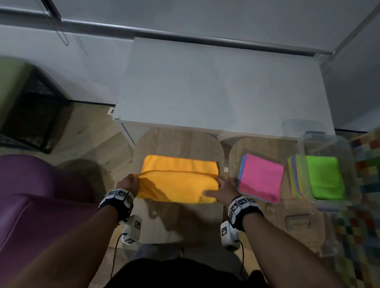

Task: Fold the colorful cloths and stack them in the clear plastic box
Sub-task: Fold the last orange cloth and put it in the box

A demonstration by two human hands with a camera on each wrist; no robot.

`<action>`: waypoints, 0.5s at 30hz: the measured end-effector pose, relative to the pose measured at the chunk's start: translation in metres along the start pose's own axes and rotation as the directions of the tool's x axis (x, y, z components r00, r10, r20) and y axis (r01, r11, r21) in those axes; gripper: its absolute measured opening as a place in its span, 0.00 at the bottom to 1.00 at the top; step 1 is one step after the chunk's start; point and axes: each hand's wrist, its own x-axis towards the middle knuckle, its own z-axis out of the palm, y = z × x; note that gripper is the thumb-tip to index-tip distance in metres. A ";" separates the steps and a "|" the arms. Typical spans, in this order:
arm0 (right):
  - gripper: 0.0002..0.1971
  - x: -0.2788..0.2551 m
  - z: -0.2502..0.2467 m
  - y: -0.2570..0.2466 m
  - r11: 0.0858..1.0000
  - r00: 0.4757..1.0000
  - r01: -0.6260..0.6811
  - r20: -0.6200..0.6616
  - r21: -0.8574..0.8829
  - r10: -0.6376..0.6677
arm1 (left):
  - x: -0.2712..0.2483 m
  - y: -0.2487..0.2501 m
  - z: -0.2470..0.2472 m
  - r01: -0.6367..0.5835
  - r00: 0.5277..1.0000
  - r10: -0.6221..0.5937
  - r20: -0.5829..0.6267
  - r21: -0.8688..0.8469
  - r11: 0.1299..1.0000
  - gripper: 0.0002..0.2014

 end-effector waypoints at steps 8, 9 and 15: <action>0.23 0.002 0.027 0.029 0.911 0.983 -0.150 0.039 -0.385 0.178 | -0.006 -0.008 0.010 -0.075 0.988 0.027 0.154 0.316 0.946 0.22; 0.23 0.003 0.028 0.029 0.917 0.980 -0.173 0.025 -0.359 0.195 | -0.004 -0.010 0.010 -0.069 0.988 0.024 0.153 0.302 0.951 0.22; 0.22 0.029 0.027 0.024 0.988 0.984 -0.139 -0.125 -0.072 0.129 | 0.011 -0.006 0.009 -0.092 0.996 0.088 0.032 0.194 0.977 0.16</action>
